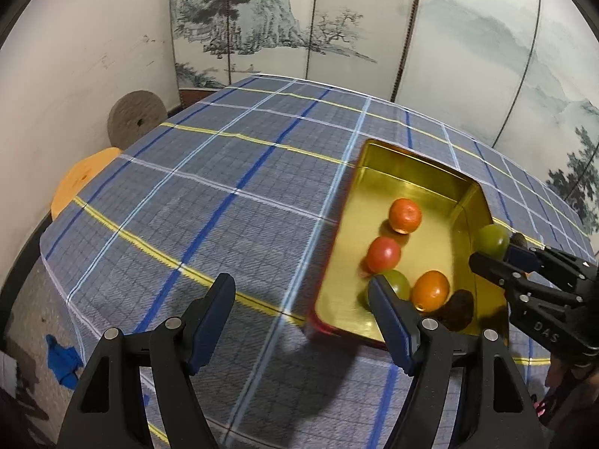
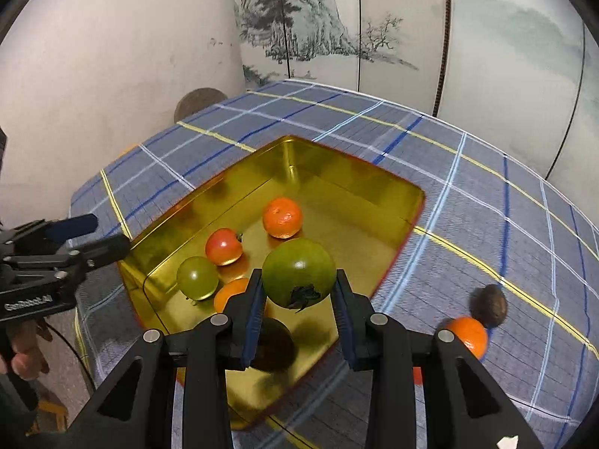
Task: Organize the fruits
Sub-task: 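Carry the green tomato into the gold tin and open the right tool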
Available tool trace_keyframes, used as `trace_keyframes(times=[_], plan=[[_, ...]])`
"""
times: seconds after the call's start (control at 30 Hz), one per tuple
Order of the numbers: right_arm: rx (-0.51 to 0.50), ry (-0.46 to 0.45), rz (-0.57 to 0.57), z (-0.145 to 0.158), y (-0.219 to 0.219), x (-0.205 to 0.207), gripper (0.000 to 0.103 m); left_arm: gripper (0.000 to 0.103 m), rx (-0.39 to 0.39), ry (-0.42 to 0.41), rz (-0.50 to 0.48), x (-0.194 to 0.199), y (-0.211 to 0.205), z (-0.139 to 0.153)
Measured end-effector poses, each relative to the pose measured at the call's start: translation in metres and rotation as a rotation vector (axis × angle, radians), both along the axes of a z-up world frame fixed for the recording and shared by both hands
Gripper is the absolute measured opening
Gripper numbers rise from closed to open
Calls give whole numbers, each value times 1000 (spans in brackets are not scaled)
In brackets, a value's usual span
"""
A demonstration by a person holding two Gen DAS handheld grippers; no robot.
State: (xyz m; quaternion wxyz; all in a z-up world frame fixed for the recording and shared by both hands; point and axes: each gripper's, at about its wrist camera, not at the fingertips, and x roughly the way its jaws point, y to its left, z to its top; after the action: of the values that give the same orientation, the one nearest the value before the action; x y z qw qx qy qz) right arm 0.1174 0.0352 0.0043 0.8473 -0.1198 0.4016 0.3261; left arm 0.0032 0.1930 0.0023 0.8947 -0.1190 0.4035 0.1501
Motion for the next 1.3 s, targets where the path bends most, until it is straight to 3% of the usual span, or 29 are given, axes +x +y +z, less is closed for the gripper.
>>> trace_keyframes(times=[0.47,1.3], plan=[[-73,-1,7,-18,15,0,33,74,-5,14,-1,-5,5,-6],[-31,22,3,-19,11,-7,36,74,-3,18,-29,-6,-6,-4]])
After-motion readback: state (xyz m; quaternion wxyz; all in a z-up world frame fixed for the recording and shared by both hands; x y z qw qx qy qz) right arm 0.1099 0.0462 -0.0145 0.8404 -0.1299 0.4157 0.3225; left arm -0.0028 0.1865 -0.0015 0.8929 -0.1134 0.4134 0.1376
